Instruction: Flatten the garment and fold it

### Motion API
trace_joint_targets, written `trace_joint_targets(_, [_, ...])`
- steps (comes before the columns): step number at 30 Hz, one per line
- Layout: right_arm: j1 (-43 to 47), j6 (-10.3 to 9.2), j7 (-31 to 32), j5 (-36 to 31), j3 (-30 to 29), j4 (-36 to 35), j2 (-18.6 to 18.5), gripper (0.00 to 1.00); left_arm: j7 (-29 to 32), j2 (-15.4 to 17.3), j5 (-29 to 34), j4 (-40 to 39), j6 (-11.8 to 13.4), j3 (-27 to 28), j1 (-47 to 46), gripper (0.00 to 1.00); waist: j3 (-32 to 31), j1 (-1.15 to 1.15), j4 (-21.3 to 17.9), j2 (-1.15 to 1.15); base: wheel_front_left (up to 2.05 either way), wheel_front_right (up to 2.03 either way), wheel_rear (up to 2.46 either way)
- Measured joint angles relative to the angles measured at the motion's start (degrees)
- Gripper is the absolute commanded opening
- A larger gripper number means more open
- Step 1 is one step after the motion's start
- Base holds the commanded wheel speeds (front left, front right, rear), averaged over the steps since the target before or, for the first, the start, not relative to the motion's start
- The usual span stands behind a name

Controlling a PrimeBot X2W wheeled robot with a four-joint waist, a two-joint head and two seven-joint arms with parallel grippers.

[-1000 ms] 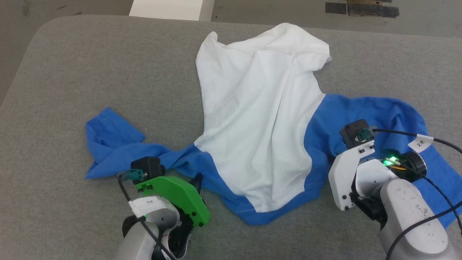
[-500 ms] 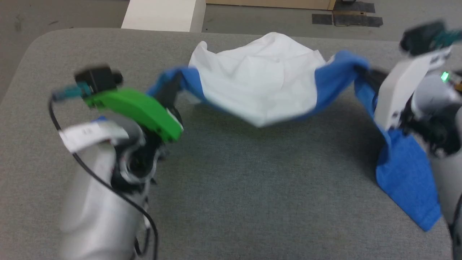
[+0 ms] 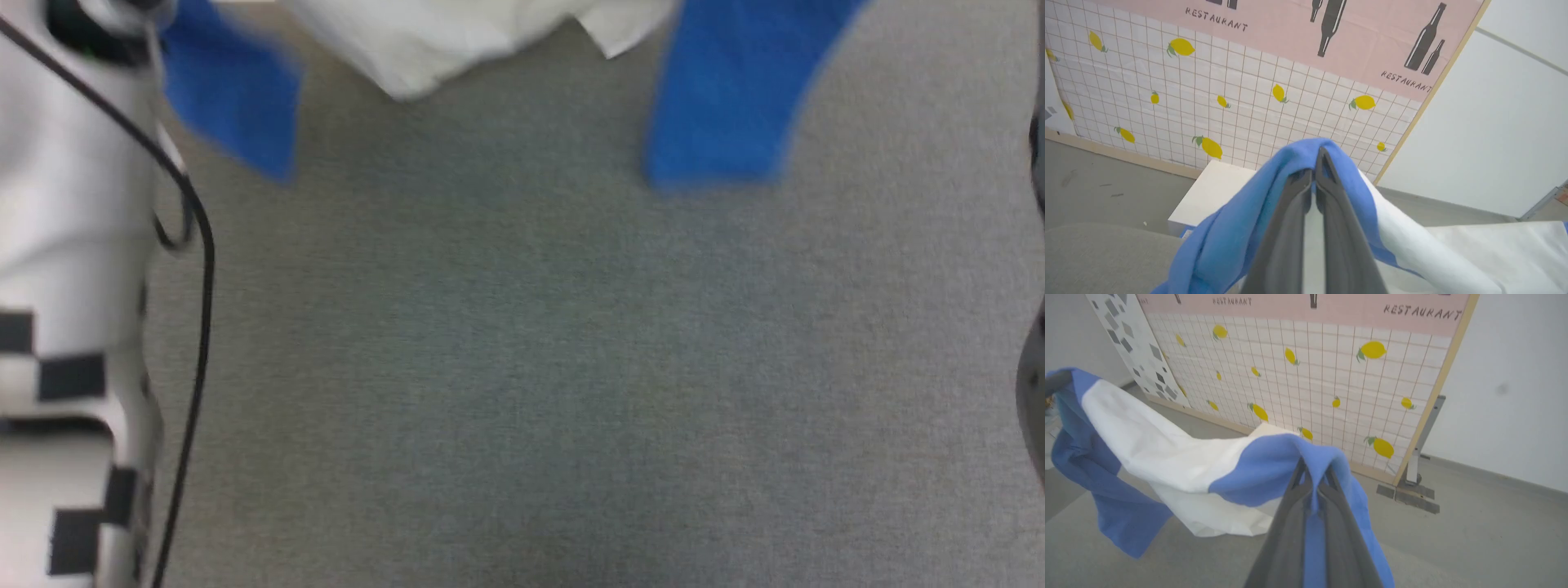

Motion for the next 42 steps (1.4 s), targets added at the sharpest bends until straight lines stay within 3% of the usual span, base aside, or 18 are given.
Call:
trace_joint_targets(7, [-10.96,0.00,-10.96,-3.05,-2.36,8.42,2.37,0.00,-8.37,-0.07,2.15,3.85,-0.22,1.24,-10.68,0.00,5.29,0.00,-2.53,0.00,0.00,0.00,0.00])
trace_joint_targets(12, [-12.04,0.00,-14.63,-3.20,-0.02,11.93,0.49,0.00,-10.89,-0.03,1.90,6.64,-1.41,1.91,-11.10,0.00,8.22,0.01,-3.61,0.00,0.00,0.00,0.00])
trace_joint_targets(17, [-10.13,0.00,-15.85,0.09,5.33,12.71,-4.17,0.00,-11.70,-0.85,0.30,8.47,-3.78,1.89,-8.71,0.00,9.10,0.00,-2.93,0.00,0.00,0.00,0.00])
trace_joint_targets(22, [0.61,0.01,-16.02,6.80,10.53,10.14,-8.64,0.00,-12.01,-0.96,-1.56,10.15,-5.75,1.30,-0.62,0.00,7.14,0.00,-2.12,0.00,0.00,0.00,0.00])
trace_joint_targets(27, [15.92,0.02,-17.78,12.96,12.56,5.13,-13.25,0.00,-12.47,-1.24,-2.60,9.40,-7.11,0.33,12.42,0.00,2.54,0.00,-1.28,0.00,0.00,0.00,0.00])
trace_joint_targets(30, [25.51,0.04,-18.39,16.05,12.30,2.32,-14.22,0.00,-12.49,-1.51,-3.18,6.92,-7.23,0.00,21.84,0.00,-1.08,-0.01,-0.59,0.00,0.00,0.00,0.00])
trace_joint_targets(38, [51.16,0.07,-17.92,18.12,8.81,-2.92,-14.39,0.00,-10.39,-2.91,-5.80,-3.02,-2.45,-0.88,50.14,0.00,-11.05,-0.02,1.02,0.00,0.00,0.00,0.00])
trace_joint_targets(42, [64.07,0.07,-15.72,16.28,4.67,-5.86,-11.88,0.00,-7.47,-3.03,-6.51,-7.58,0.53,-1.38,62.34,0.00,-15.72,-0.02,1.95,0.00,0.00,0.00,0.00])
